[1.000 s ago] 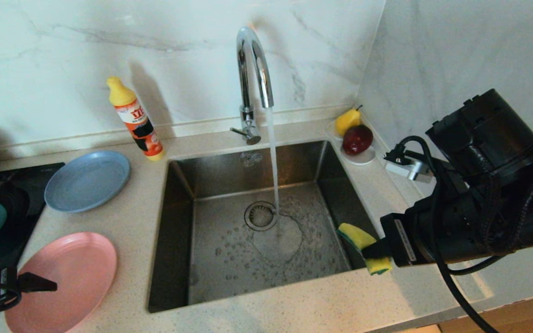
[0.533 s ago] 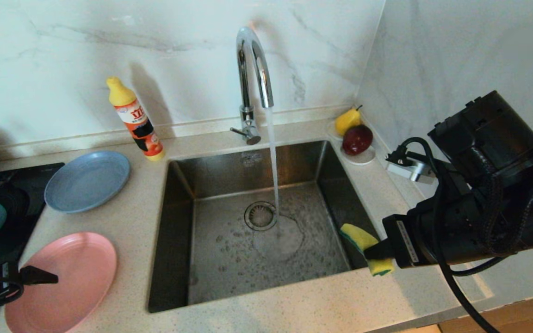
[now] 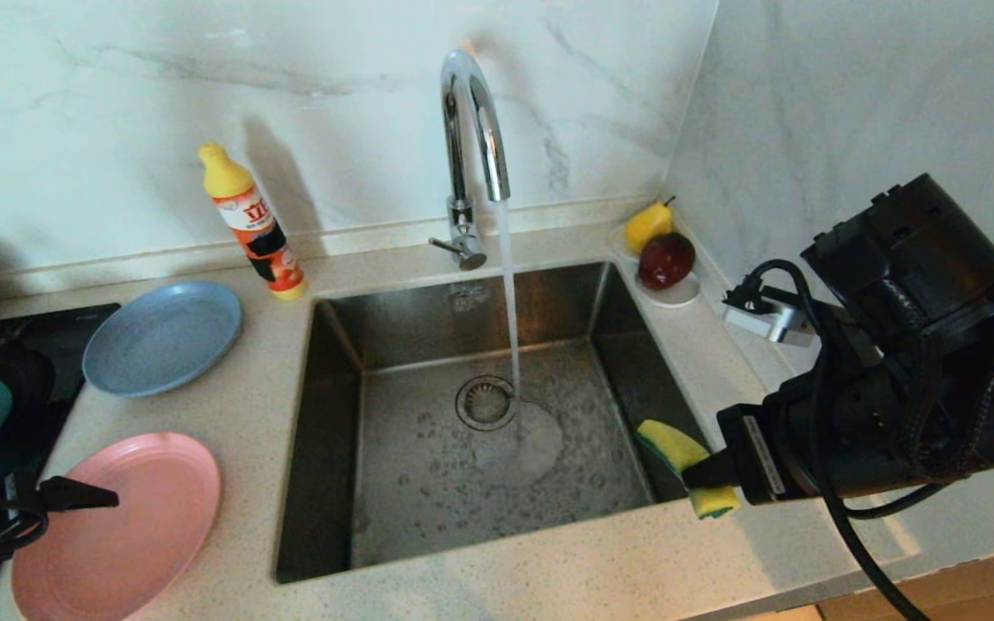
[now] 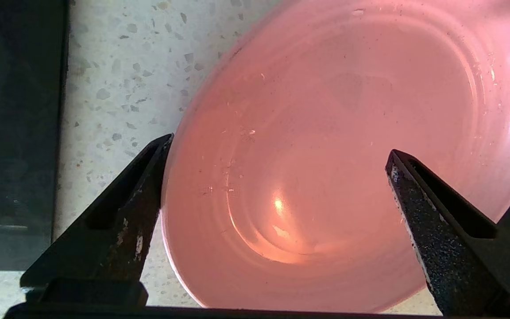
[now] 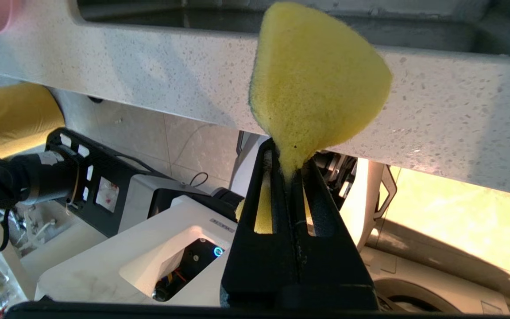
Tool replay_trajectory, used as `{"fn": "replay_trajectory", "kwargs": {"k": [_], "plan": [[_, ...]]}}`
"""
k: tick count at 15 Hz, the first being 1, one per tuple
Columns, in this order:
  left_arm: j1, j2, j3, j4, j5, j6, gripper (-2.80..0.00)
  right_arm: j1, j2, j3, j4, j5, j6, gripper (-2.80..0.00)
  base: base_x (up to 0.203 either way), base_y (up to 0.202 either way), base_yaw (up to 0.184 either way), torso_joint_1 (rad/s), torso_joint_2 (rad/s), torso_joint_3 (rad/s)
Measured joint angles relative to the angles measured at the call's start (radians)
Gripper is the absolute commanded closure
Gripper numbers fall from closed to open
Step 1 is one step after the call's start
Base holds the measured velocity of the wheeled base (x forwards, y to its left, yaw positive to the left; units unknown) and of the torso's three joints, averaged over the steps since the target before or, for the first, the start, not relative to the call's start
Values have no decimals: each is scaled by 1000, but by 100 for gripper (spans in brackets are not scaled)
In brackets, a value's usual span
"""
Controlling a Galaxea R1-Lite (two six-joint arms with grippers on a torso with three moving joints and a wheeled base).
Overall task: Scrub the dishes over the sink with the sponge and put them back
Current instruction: Wash the plate
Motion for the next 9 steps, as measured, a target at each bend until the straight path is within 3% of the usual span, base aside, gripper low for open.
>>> {"fn": "replay_trajectory", "kwargs": {"k": [9], "plan": [[0,17,5,-41,7,0,-280,-22,-7,-9,-1,0,-4,0,0,0,0,0,0,0]]}}
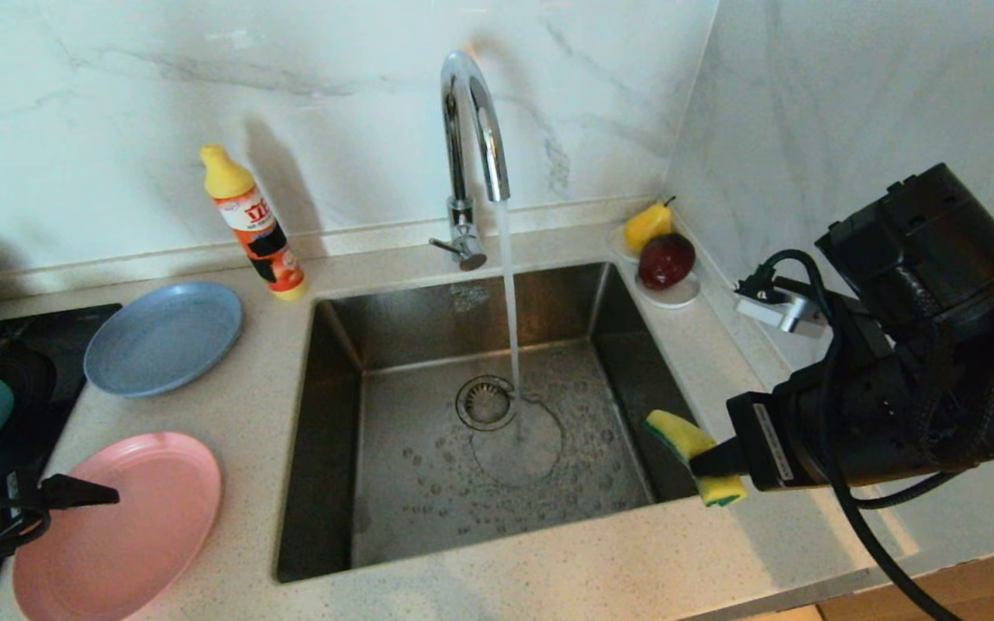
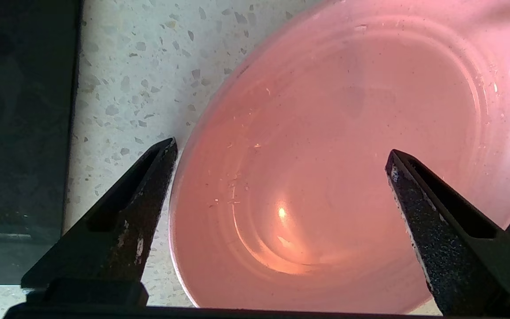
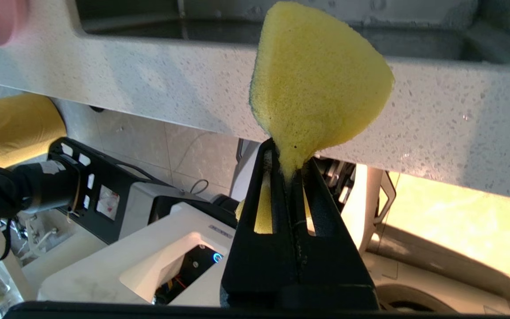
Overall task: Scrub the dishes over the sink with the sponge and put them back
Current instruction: Wash the plate
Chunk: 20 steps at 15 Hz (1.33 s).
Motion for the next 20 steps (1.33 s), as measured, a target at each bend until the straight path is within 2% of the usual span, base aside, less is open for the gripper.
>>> {"fn": "replay_trajectory", "kwargs": {"k": [2,3,15,20], "plan": [[0,2,-1,0,-1,0,-280,0,1,-5,-1,0,0,0,0,0,0,0,0,0],[0,3,-1,-1,0,0,0,-1,1,-5,0,0,1,0,0,0,0,0,0,0],[0,5,-7,2,0,0,0,-4,3,-7,-1,1,2,0,0,0,0,0,0,0],[0,-48,2,16,-9,-5,0,-5,9,2,-3,7,3,0,0,0,0,0,0,0]]}}
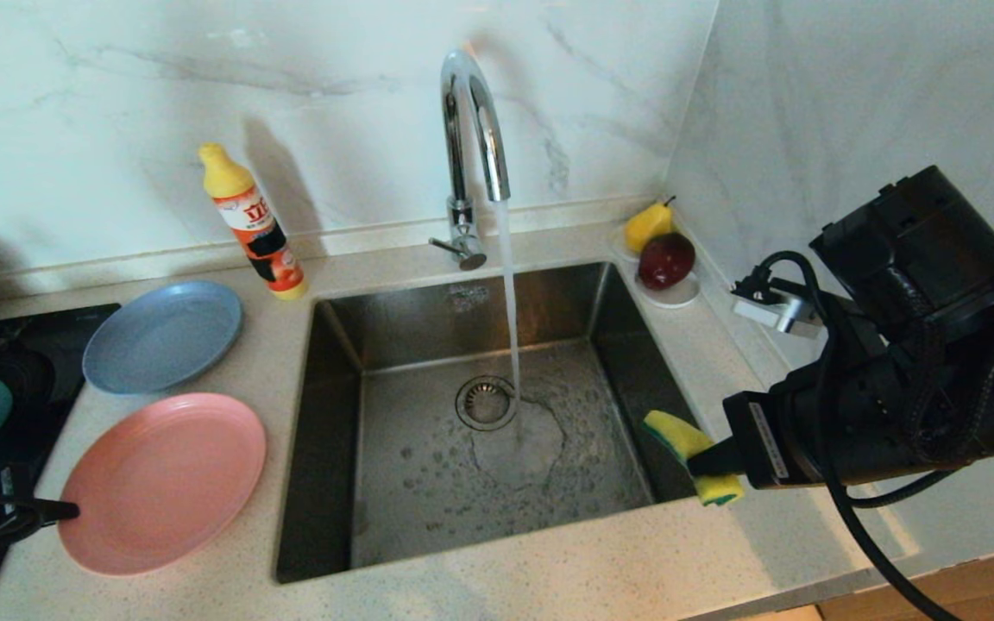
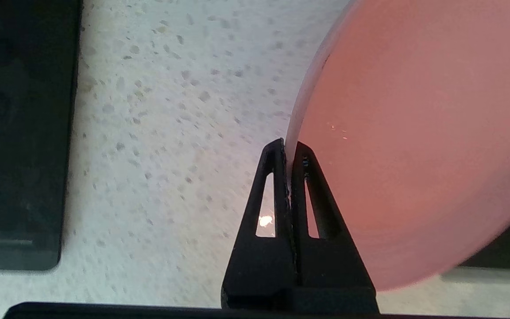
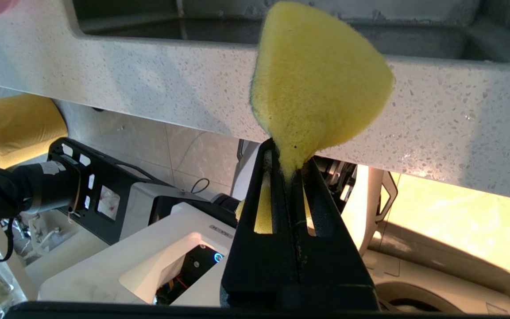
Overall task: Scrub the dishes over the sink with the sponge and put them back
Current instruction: Wash the plate
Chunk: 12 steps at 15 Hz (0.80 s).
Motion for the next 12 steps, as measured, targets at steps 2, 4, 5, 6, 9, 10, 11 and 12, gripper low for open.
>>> {"fn": "replay_trajectory", "kwargs": {"k": [2,4,5,6,9,10,11,12], "plan": [[0,-43,5,9,-27,-14,0,0,5,2,0,1,0,0,0,0,0,0,0,0],[-1,-101,3,48,-69,-19,0,0,11,2,-20,1,-1,0,0,0,0,0,0,0],[-4,-130,1,74,-81,-19,0,0,14,3,-25,1,-2,0,0,0,0,0,0,0],[-11,-165,-1,98,-101,-22,0,0,19,4,-26,1,-1,0,0,0,0,0,0,0],[-68,-263,-11,133,-125,-55,0,0,30,4,-27,2,-1,0,0,0,0,0,0,0],[-98,-288,-19,135,-126,-76,0,1,31,6,-27,3,0,0,0,0,0,0,0,0],[-129,-305,-25,132,-125,-97,0,1,30,6,-27,2,0,0,0,0,0,0,0,0],[-166,-318,-34,128,-117,-117,0,1,28,6,-27,2,0,0,0,0,0,0,0,0]]}}
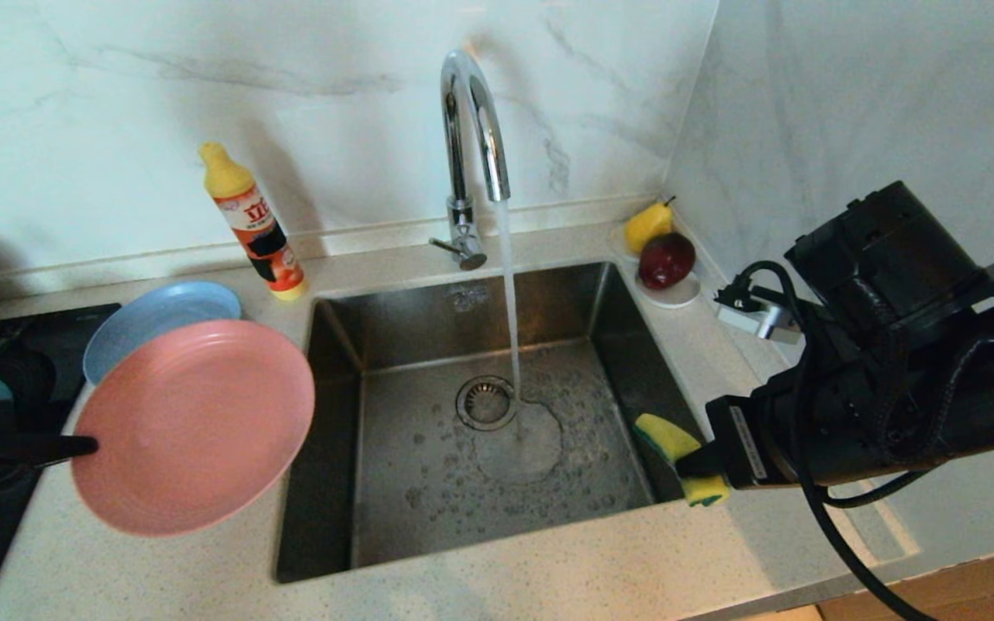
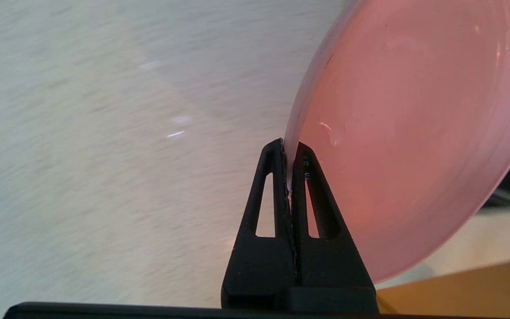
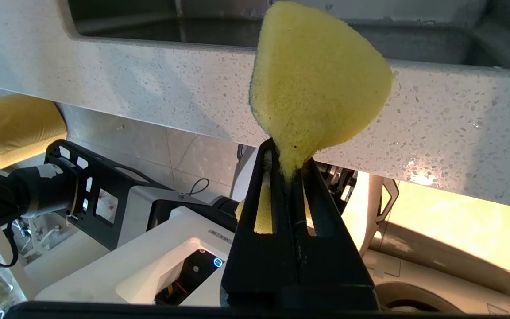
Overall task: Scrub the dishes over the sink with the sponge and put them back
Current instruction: Wash the plate
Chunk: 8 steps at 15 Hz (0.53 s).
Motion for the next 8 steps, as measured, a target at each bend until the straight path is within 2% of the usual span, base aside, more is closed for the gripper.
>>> {"fn": "replay_trajectory", "kwargs": {"k": [3,6,8], "plan": [[-148,-6,-41,-4,69,-45,0,0,-14,-8,0,1,0,0,0,0,0,0,0,0],[-350,35,-112,-14,195,-116,0,-1,-23,-10,0,1,0,0,0,0,0,0,0,0],[-480,83,-159,-58,281,-189,0,-1,-27,-8,0,3,1,0,0,0,0,0,0,0]]}}
